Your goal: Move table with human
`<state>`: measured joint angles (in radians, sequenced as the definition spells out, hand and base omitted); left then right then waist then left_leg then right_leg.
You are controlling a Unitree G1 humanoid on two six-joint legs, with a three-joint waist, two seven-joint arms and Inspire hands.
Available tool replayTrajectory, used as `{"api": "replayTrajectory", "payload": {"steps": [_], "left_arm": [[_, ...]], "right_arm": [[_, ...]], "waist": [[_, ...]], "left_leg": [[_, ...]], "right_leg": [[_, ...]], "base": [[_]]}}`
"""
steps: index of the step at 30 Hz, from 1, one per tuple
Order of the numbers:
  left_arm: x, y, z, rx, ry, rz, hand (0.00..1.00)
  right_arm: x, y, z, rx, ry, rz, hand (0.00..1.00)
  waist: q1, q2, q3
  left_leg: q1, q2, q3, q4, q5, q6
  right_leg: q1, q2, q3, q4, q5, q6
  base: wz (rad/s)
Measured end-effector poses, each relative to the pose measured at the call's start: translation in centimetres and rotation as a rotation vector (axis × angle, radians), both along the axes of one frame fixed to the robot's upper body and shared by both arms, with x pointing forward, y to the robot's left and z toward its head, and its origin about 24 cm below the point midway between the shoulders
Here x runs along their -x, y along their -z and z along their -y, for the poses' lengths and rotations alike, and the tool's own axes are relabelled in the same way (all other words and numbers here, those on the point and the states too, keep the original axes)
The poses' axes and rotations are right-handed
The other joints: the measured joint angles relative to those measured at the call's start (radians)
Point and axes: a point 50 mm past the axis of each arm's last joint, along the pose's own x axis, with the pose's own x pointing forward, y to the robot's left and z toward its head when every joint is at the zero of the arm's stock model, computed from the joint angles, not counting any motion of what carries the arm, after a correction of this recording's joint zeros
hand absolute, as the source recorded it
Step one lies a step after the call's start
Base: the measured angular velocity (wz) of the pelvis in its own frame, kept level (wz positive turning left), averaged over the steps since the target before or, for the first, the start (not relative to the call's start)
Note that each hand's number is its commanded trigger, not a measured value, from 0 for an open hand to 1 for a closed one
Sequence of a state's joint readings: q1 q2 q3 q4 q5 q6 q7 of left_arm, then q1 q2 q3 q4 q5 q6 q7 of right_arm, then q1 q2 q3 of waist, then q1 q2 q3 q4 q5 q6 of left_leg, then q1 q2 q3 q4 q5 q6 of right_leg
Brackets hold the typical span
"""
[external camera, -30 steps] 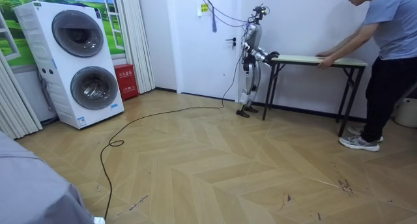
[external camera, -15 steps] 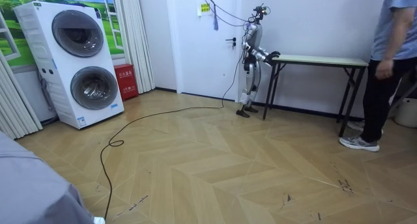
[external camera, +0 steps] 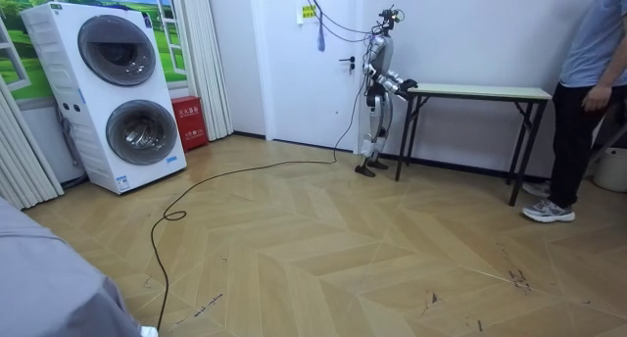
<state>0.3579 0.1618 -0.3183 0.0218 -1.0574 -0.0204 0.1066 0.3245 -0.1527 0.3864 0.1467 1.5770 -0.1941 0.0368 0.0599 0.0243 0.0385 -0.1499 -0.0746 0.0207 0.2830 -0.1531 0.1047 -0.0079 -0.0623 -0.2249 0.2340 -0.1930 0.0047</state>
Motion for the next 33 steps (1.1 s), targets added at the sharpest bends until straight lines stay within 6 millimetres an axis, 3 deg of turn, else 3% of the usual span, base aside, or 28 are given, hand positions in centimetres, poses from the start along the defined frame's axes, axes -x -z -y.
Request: {"api": "replayTrajectory", "payload": {"steps": [2,3,4,5,6,7,8,17,21,33], "left_arm": [[0.0,0.1,-0.1,-0.003,0.002,-0.005,0.50],[0.1,0.1,-0.1,-0.005,0.003,-0.006,0.45],[0.1,0.1,-0.1,-0.006,0.004,-0.007,0.16],[0.1,0.1,-0.2,-0.010,0.007,-0.009,0.00],[0.1,0.1,-0.2,-0.010,0.009,-0.009,0.00],[0.1,0.1,-0.2,-0.011,0.010,-0.007,0.00],[0.1,0.1,-0.2,-0.009,0.012,-0.002,0.00],[-0.1,-0.1,0.0,0.006,0.020,0.021,0.00],[-0.1,-0.1,-0.1,0.001,0.024,0.020,0.00],[0.3,0.5,-0.4,0.003,0.050,0.022,0.00]], "right_arm": [[0.1,0.1,0.0,0.001,0.000,-0.004,1.00],[0.1,0.1,0.0,0.001,-0.001,-0.006,1.00],[0.1,0.1,0.0,0.001,-0.001,-0.007,0.97],[0.2,0.2,0.1,0.001,0.000,-0.010,0.64],[0.3,0.2,0.1,0.000,-0.003,-0.013,0.56],[0.3,0.2,0.1,-0.001,-0.005,-0.016,0.08],[0.5,0.3,0.1,-0.002,-0.010,-0.023,0.00],[1.1,0.5,0.5,0.138,-0.172,0.037,0.00],[1.2,0.3,-0.1,0.169,-0.271,0.101,0.00],[1.7,0.4,-0.4,0.191,-0.407,0.145,0.00]], "waist": [[0.000,0.004,-0.0009],[0.001,0.004,-0.0011],[0.002,0.004,-0.0012],[0.002,0.005,-0.0016],[0.002,0.006,-0.0023],[0.002,0.007,-0.0027],[0.002,0.009,-0.0041],[0.003,0.004,-0.0065],[0.003,-0.012,-0.0158],[0.002,-0.003,-0.0159]], "left_leg": [[0.000,0.000,0.000,0.000,0.000,0.000],[0.000,0.000,0.000,0.001,0.000,0.000],[0.001,0.000,0.000,0.002,0.000,0.000],[0.002,0.000,0.000,0.005,0.000,0.000],[0.002,0.000,0.000,0.006,0.000,0.000],[0.002,0.000,0.000,0.006,0.000,0.000],[0.002,0.000,0.000,0.006,0.000,0.000],[0.023,0.000,0.000,-0.009,0.001,-0.001],[0.024,0.000,-0.004,-0.007,0.001,-0.001],[0.039,-0.003,-0.011,-0.011,0.000,-0.001]], "right_leg": [[0.000,0.000,0.000,0.000,0.000,0.000],[0.001,0.000,0.000,0.000,0.000,0.000],[0.001,0.000,0.000,0.000,0.000,0.000],[0.002,0.000,0.000,0.000,0.000,0.000],[0.002,0.000,0.000,0.000,0.000,0.000],[0.002,0.000,0.000,0.000,0.000,0.000],[0.002,0.000,0.000,0.000,0.000,0.000],[0.020,0.000,0.000,-0.001,0.000,0.000],[0.029,0.002,-0.003,-0.013,0.000,0.000],[0.044,0.002,-0.002,-0.015,0.001,0.001]], "base": [[0.00],[0.00],[0.00],[0.00],[0.00],[0.00],[0.00],[0.00],[0.03],[0.00]]}}
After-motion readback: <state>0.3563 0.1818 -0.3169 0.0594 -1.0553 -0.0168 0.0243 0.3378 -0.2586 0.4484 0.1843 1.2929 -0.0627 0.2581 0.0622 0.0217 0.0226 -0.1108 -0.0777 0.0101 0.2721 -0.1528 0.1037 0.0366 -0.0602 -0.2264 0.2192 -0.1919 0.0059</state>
